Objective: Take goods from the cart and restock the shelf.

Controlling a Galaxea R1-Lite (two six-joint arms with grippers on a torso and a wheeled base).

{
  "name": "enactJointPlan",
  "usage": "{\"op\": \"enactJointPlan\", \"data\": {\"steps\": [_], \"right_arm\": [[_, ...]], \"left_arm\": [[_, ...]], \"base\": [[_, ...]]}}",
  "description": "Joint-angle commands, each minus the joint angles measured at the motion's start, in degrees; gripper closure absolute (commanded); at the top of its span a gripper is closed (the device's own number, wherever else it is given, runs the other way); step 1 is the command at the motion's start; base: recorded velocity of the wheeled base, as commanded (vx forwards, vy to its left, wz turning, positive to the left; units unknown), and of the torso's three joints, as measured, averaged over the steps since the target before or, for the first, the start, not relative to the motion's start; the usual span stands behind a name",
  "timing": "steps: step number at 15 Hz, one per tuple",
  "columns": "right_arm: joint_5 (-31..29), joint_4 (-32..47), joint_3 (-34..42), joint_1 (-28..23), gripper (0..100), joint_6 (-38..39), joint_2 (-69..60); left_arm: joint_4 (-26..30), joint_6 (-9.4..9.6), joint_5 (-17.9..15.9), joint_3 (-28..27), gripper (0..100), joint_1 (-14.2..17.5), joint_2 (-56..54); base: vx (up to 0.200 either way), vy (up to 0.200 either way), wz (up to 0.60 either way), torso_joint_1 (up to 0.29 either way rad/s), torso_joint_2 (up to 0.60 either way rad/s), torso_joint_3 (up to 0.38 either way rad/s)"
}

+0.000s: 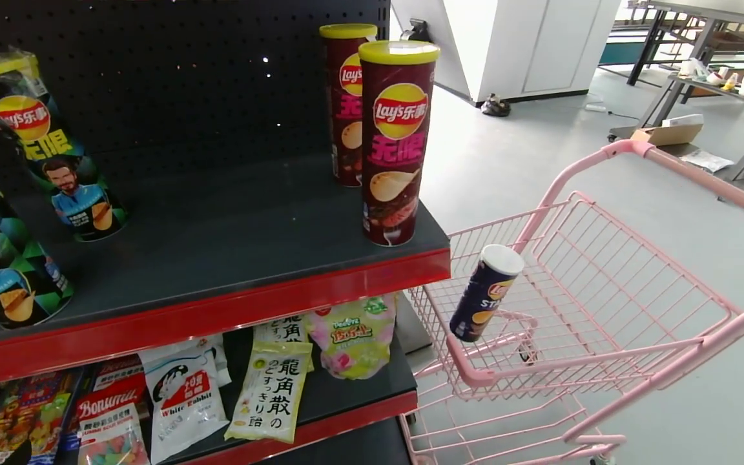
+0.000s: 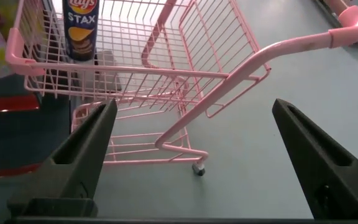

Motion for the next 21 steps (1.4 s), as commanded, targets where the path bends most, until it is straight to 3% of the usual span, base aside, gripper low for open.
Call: {"op": "enactJointPlan", "data": {"steps": [1, 3, 4, 6, 7, 8, 9, 12, 16, 21], "right_arm": [[0.1, 0.01, 0.01, 0.01, 0, 0.05, 0.07], [-0.08, -1.13, -0.69, -0.43, 0, 0.58, 2.53], [1.41, -6.84, -2.8, 0.09, 0, 2.78, 9.47], [4.84, -18.0, -7.37, 0.01, 0, 10.25, 23.09], [7.57, -26.0, -8.61, 0.09, 0, 13.85, 33.46], [9.5, -27.85, -8.69, 0.09, 0, 13.85, 36.89], [12.93, -28.64, -8.78, -0.08, 0, 13.76, 42.52], [17.06, -28.99, -9.84, 0.09, 0, 15.79, 52.01], [20.75, -37.87, -10.71, 0.62, 0, 20.8, 62.47], [24.0, -38.22, -12.21, 0.71, 0, 21.94, 67.3]], "left_arm": [[-0.04, 0.01, 0.07, -0.04, 0, -0.01, 0.16], [-0.04, 0.01, -0.02, 0.05, 0, -0.01, 0.07], [-0.04, -0.69, -0.28, 0.05, 0, -0.1, 0.16], [-0.04, -4.12, -0.46, -0.48, 0, -0.01, 1.13], [-0.13, -8.07, -1.42, -0.66, 0, -0.1, 2.45], [-0.04, -10.1, -3.27, -1.01, 0, -0.1, 2.8], [-0.04, -10.71, -6.26, -1.18, 0, -0.01, 2.89], [-0.04, -10.62, -7.4, -1.18, 0, -0.01, 3.06], [0.05, -10.71, -7.66, -0.48, 0, -0.1, 3.85], [-0.04, -10.62, -7.58, -0.75, 0, -0.1, 4.56]], "base": [[0.0, 0.0, 0.0, -0.168, 0.54, 0.388], [0.0, 0.0, 0.0, -0.11, 0.38, 0.264], [0.0, 0.0, 0.0, -0.036, 0.17, 0.11], [0.0, 0.0, 0.0, -0.027, 0.08, 0.056], [0.0, 0.0, 0.0, 0.0, 0.0, 0.0], [0.0, 0.0, 0.0, 0.0, 0.0, 0.0], [0.0, 0.0, 0.0, 0.0, 0.0, 0.0], [0.0, 0.0, 0.0, 0.0, 0.0, 0.0], [0.0, 0.0, 0.0, 0.0, 0.0, 0.0], [0.0, 0.0, 0.0, 0.0, 0.0, 0.0]]}}
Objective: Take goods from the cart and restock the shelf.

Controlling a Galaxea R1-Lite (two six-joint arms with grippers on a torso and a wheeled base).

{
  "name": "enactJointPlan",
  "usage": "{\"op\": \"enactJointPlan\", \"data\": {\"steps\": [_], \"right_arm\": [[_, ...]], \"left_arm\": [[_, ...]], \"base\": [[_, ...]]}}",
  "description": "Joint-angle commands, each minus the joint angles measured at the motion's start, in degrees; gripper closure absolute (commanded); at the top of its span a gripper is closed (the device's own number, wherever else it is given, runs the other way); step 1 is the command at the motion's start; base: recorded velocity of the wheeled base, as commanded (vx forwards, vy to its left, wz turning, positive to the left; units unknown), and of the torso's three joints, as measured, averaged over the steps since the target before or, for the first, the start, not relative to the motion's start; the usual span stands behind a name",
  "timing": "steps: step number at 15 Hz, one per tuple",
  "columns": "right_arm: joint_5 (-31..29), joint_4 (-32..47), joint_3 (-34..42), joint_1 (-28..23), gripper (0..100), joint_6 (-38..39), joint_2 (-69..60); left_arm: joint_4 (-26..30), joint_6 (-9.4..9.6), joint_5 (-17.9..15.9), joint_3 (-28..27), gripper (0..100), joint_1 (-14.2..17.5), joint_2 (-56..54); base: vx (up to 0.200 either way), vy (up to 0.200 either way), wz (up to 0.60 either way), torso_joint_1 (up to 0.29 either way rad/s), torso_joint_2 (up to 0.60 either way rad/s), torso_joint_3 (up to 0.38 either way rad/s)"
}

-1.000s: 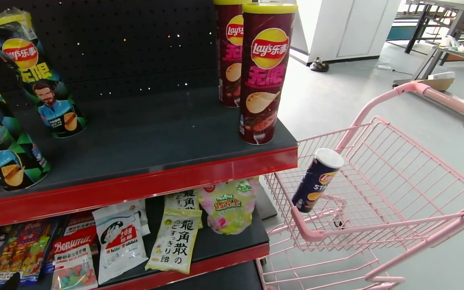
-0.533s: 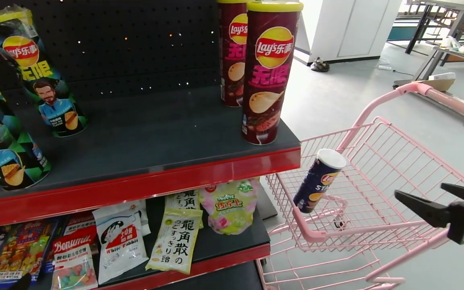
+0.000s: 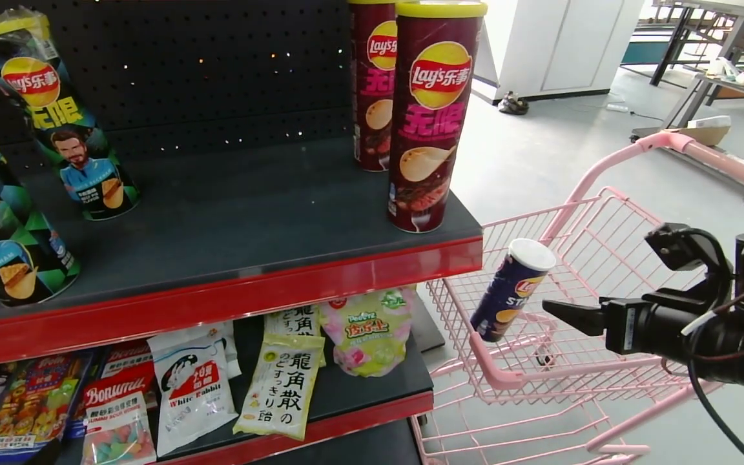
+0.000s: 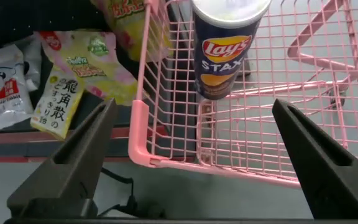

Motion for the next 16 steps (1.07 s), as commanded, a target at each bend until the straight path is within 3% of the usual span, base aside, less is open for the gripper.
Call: {"op": "enactJointPlan", "data": {"steps": [1, 7, 10, 16], "right_arm": [[0.21, -0.07, -1.38, 0.03, 0, 1.99, 3.95], [0.21, -1.57, -5.51, 0.03, 0, 5.59, 10.36], [0.12, -9.04, -4.98, -0.15, 0, 5.68, 15.99], [0.82, -9.21, -8.85, -1.03, 0, 5.68, 21.35]], "left_arm": [[-0.04, -0.01, 0.01, -0.03, 0, 0.01, 0.09], [-0.04, 0.08, 0.09, -0.38, 0, 0.01, 0.35], [0.05, 0.08, 0.27, -1.17, 0, 0.1, 0.62], [0.05, 0.17, 0.45, -1.7, 0, 0.1, 1.23]], "base": [[0.0, 0.0, 0.0, 0.0, 0.0, 0.0], [0.0, 0.0, 0.0, 0.0, 0.0, 0.0], [0.0, 0.0, 0.0, 0.0, 0.0, 0.0], [0.0, 0.0, 0.0, 0.0, 0.0, 0.0]]}}
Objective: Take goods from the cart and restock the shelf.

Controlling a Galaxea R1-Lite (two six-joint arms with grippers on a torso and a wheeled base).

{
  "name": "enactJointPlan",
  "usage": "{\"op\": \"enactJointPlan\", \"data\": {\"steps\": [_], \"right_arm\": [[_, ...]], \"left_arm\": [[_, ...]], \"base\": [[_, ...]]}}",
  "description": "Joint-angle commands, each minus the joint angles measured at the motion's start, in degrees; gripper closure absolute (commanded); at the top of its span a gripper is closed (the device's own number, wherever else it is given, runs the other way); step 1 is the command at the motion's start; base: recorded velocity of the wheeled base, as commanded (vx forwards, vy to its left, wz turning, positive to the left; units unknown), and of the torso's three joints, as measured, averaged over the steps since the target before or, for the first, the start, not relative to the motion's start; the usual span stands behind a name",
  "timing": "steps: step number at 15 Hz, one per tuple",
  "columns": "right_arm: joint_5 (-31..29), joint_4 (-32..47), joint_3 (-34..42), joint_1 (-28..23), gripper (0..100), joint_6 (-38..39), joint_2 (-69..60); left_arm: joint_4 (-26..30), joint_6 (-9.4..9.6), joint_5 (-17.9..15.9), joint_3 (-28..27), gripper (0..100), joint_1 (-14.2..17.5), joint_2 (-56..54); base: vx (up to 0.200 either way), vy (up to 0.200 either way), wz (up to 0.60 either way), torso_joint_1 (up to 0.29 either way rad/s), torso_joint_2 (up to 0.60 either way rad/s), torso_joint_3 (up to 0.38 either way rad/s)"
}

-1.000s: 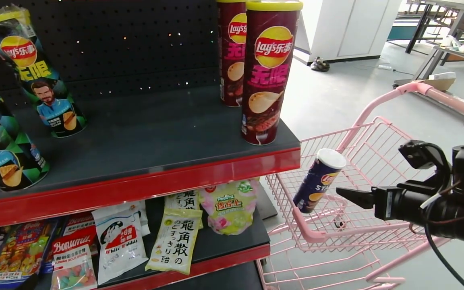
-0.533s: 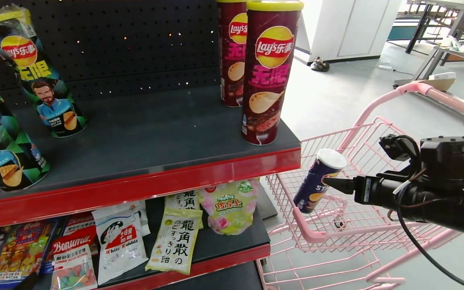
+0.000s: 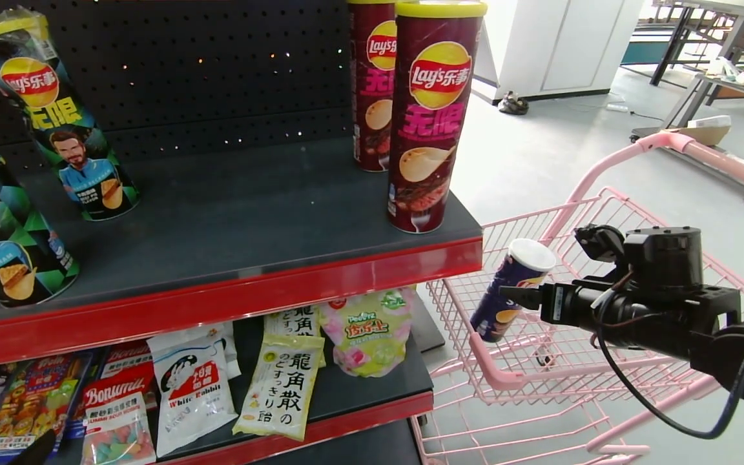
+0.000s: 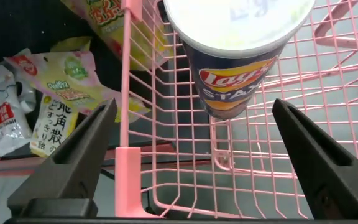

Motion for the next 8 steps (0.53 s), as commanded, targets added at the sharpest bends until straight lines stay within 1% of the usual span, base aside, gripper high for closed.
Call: {"op": "enactJointPlan", "data": {"steps": [1, 4, 8], "right_arm": [[0.19, -0.07, -2.59, -1.01, 0, -0.08, 3.55], [0.19, -0.07, -6.2, -2.5, 0, -0.25, 7.07], [0.28, -0.16, -9.89, -2.68, 0, -0.17, 10.41]], "left_arm": [[-0.01, 0.0, 0.01, -0.34, 0, -0.01, 0.72], [-0.01, 0.0, 0.01, -1.3, 0, -0.01, 1.6], [-0.01, 0.0, 0.18, -1.74, 0, -0.01, 2.12]], "base": [[0.0, 0.0, 0.0, 0.0, 0.0, 0.0], [0.0, 0.0, 0.0, 0.0, 0.0, 0.0], [0.0, 0.0, 0.0, 0.0, 0.0, 0.0]]}}
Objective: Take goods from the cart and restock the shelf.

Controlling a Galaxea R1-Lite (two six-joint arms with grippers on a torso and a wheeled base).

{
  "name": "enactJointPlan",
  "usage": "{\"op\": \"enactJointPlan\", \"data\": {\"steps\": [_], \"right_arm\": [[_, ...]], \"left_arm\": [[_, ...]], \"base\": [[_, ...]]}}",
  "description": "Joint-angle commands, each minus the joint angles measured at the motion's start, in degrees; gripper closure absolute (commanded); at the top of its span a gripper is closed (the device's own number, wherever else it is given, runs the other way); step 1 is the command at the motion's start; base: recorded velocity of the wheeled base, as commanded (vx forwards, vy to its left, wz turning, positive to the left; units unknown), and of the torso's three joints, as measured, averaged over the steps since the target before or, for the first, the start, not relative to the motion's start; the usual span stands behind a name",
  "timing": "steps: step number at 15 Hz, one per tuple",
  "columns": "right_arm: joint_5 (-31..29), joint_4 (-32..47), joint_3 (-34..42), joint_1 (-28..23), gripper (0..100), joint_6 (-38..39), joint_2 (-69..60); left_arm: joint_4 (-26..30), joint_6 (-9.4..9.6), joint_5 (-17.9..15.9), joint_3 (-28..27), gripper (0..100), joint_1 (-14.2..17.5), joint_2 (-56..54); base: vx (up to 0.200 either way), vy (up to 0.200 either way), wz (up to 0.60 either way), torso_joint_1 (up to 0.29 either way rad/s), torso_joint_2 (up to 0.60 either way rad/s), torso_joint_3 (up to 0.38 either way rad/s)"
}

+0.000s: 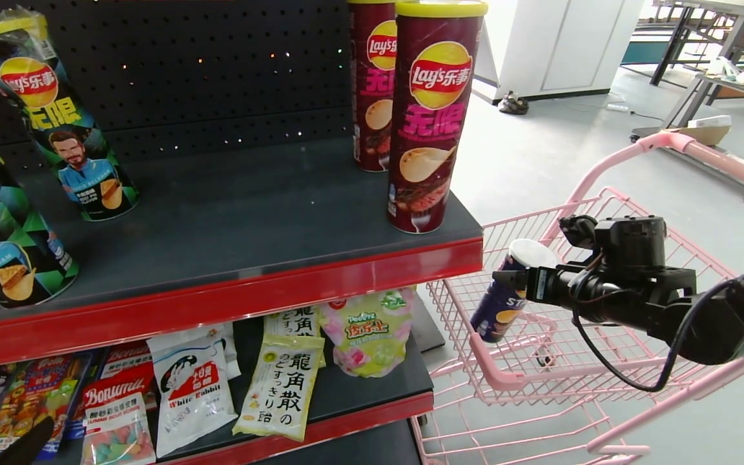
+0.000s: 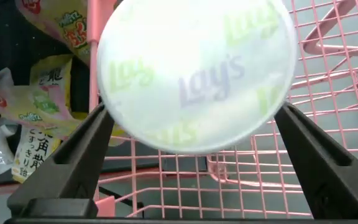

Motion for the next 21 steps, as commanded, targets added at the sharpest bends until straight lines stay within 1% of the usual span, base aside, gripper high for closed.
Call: {"op": "enactJointPlan", "data": {"steps": [1, 5, 6, 7, 8, 11, 13, 16, 19, 21], "right_arm": [[0.04, -0.05, -1.9, -0.12, 0, 0.03, 2.78], [-0.05, -0.23, -3.22, -0.12, 0, 0.12, 4.8], [-0.14, -2.25, -3.04, -0.12, 100, 0.12, 5.85], [-0.31, -5.59, -2.95, -0.12, 100, 0.03, 7.08], [-0.23, -6.91, -2.78, -0.12, 100, 0.03, 7.43], [-0.31, -7.26, -2.42, -0.12, 100, -0.06, 7.87], [-0.58, -7.17, -1.99, 0.14, 100, -0.5, 5.59], [-0.4, -1.81, -2.69, -1.79, 100, -8.94, -6.01], [-0.58, 1.62, -4.01, -3.02, 100, -11.48, -16.74], [-1.28, 5.49, -4.36, -4.07, 100, -14.21, -23.59]], "left_arm": [[-0.04, 0.0, 0.01, -0.2, 0, -0.01, 0.51], [-0.04, 0.88, 0.01, -0.64, 0, -0.01, 1.04], [-0.04, 0.88, 0.01, -0.64, 0, -0.01, 1.04], [-0.04, 0.88, 0.01, -0.72, 0, -0.01, 1.04], [-0.04, 0.88, 0.01, -0.72, 0, -0.01, 1.04], [-0.04, 0.97, 0.01, -1.08, 0, -0.01, 1.04], [-0.04, 0.97, 0.01, -1.08, 0, -0.01, 0.86], [-0.04, 0.97, -0.08, -0.99, 0, -0.01, 0.33], [-0.04, 1.05, -0.51, -0.72, 0, -0.1, -0.81], [-0.04, 2.02, -0.51, -0.55, 0, -0.1, -1.07]], "base": [[0.0, 0.0, 0.0, 0.0, 0.0, 0.0], [0.0, 0.0, 0.0, 0.0, 0.0, 0.0], [0.0, 0.0, 0.0, 0.0, 0.0, 0.0], [0.0, 0.0, 0.0, 0.0, 0.0, 0.0], [0.0, 0.0, 0.0, 0.0, 0.0, 0.0], [0.0, 0.0, 0.0, 0.0, 0.0, 0.0], [0.0, 0.0, 0.0, 0.0, 0.0, 0.0], [0.0, 0.0, 0.0, 0.0, 0.0, 0.0], [0.0, 0.0, 0.0, 0.0, 0.0, 0.0], [0.0, 0.0, 0.0, 0.0, 0.0, 0.0]]}}
